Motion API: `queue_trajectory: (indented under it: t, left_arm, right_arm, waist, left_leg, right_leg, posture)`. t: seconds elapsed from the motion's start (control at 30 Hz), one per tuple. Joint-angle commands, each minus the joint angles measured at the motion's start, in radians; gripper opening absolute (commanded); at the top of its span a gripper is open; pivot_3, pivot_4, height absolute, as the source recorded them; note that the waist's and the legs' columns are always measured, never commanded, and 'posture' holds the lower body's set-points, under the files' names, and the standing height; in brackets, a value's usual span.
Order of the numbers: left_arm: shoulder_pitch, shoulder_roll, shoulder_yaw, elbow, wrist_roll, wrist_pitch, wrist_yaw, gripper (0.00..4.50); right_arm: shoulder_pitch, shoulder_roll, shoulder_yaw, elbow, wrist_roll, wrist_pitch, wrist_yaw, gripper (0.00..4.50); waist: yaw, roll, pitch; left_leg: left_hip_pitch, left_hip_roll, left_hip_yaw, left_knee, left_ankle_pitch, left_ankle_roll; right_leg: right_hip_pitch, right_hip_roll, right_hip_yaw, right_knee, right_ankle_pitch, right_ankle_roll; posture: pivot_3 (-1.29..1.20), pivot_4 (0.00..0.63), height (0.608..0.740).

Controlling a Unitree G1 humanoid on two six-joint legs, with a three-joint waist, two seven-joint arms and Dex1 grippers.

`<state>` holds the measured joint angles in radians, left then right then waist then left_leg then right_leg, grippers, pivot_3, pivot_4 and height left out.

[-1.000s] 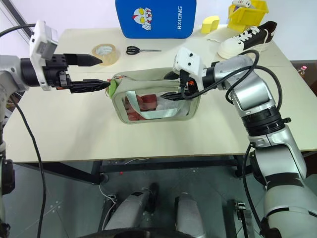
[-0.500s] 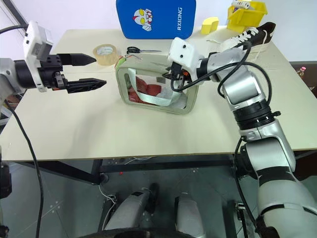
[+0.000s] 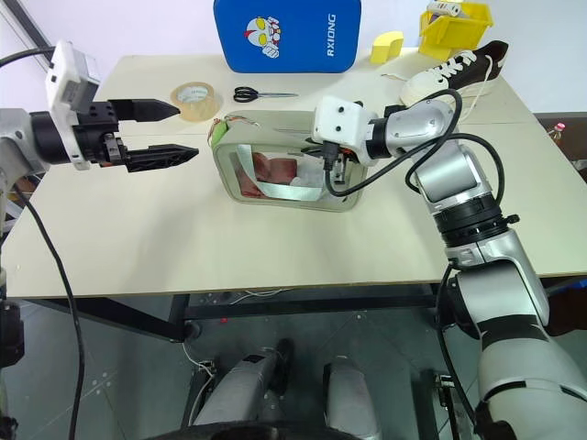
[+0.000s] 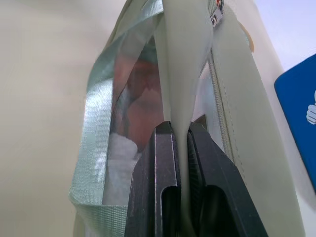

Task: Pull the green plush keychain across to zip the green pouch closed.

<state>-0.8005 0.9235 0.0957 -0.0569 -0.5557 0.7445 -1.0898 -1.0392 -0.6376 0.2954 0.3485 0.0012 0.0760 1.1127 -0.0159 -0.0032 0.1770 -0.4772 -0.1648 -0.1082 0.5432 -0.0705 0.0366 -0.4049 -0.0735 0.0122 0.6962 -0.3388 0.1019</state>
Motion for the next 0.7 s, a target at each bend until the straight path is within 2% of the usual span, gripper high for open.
queue_trajectory:
  t: [0.03,0.13,0.23,0.3,0.37,0.47,0.6,0.7]
  left_arm:
    - [-0.028,-0.001,0.011,-0.002,0.000,-0.023,-0.004,4.50]
    - [-0.024,-0.005,0.006,0.008,0.004,-0.030,-0.006,4.50]
    - [-0.024,-0.004,0.005,0.022,0.008,-0.035,-0.010,4.50]
    - [-0.024,-0.003,0.008,0.032,0.009,-0.033,-0.010,4.50]
    - [-0.022,-0.020,0.028,0.128,0.036,-0.056,0.030,4.50]
    - [-0.037,-0.082,0.057,0.296,0.081,-0.118,0.130,4.50]
    - [-0.033,-0.144,0.042,0.336,0.111,-0.178,0.157,4.50]
    - [-0.048,-0.186,0.018,0.362,0.134,-0.201,0.159,4.50]
  right_arm:
    - [-0.049,-0.020,-0.036,0.049,-0.014,-0.067,0.016,0.04]
    - [-0.048,-0.011,-0.045,0.067,0.004,-0.062,0.035,0.04]
    - [-0.043,-0.009,-0.050,0.068,0.004,-0.064,0.042,1.08]
    - [-0.041,-0.009,-0.055,0.063,0.003,-0.061,0.042,2.07]
    - [-0.033,-0.041,-0.097,-0.032,0.040,0.033,0.053,3.11]
    - [0.001,-0.106,-0.149,-0.168,0.080,0.148,0.074,3.11]
    - [0.074,-0.181,-0.177,-0.255,0.086,0.218,0.078,3.11]
    - [0.122,-0.207,-0.176,-0.240,0.061,0.200,0.063,3.11]
  waist:
    - [0.000,0.000,0.000]
    - [0.001,0.000,0.000]
    - [0.000,0.000,0.000]
    - [0.000,0.000,0.000]
    - [0.001,0.000,0.000]
    - [0.007,0.000,0.000]
    - [0.005,-0.002,-0.001]
    - [0.002,-0.002,-0.001]
  left_leg:
    - [0.000,0.000,0.000,0.000,0.000,0.000]
    - [0.000,0.000,0.000,0.000,0.000,0.000]
    - [0.000,0.000,0.000,0.000,0.000,0.000]
    - [0.000,0.000,0.000,0.000,0.000,0.000]
    - [0.000,0.000,0.000,0.000,0.000,0.000]
    - [0.000,0.000,-0.001,0.001,0.000,0.000]
    - [-0.001,0.000,-0.001,0.002,0.000,0.001]
    - [-0.001,0.000,0.000,0.002,-0.001,0.001]
  right_leg:
    - [0.000,0.000,0.000,0.000,0.000,0.000]
    - [0.000,0.000,0.000,0.000,0.000,0.000]
    - [0.000,0.000,0.000,0.000,0.000,0.000]
    - [0.000,0.000,0.000,0.000,0.000,0.000]
    - [0.000,0.000,0.000,0.001,0.000,0.000]
    - [-0.001,0.000,0.000,0.002,0.000,0.000]
    - [0.000,-0.001,0.000,0.001,0.000,0.000]
    - [0.001,-0.001,0.000,0.001,0.000,0.000]
  posture:
    - [0.00,0.150,0.740]
    - [0.00,0.150,0.740]
    - [0.00,0.150,0.740]
    - [0.00,0.150,0.740]
    - [0.00,0.150,0.740]
    - [0.00,0.150,0.740]
    - [0.00,0.150,0.740]
    - [0.00,0.150,0.740]
